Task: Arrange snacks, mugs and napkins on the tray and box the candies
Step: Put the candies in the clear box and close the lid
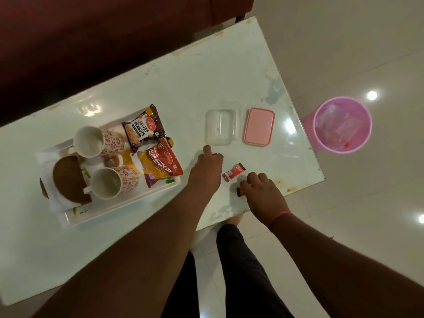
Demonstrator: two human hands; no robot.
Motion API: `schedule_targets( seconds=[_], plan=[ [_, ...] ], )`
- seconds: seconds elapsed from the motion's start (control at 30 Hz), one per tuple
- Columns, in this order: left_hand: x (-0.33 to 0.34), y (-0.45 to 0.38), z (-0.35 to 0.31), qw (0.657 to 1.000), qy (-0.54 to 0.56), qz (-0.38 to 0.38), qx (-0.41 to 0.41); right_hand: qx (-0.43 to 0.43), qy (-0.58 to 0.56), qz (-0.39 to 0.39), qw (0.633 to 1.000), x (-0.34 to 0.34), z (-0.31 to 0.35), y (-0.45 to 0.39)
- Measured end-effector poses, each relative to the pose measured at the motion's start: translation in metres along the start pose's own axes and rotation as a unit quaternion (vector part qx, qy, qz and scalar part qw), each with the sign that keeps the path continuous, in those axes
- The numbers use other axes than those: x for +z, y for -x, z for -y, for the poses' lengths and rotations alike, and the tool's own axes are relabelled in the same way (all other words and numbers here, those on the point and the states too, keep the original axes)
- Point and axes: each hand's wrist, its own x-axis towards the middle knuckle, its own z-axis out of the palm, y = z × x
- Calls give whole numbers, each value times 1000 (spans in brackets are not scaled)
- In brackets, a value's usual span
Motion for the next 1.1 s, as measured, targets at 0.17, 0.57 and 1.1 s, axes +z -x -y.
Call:
schedule_targets(
  seconds=[0.17,0.57,1.1],
  plan=[
    [1,-2,2,994,87,-18,-58,57,-52,-33,996,-8,2,-12],
    [8,32,4,969,206,-111,-79,124,-235,-207,942,-89,4,-110],
    [-55,-48,-14,904,359,-219,-78,47,-38,-92,994,-3,10,-47]
  ],
)
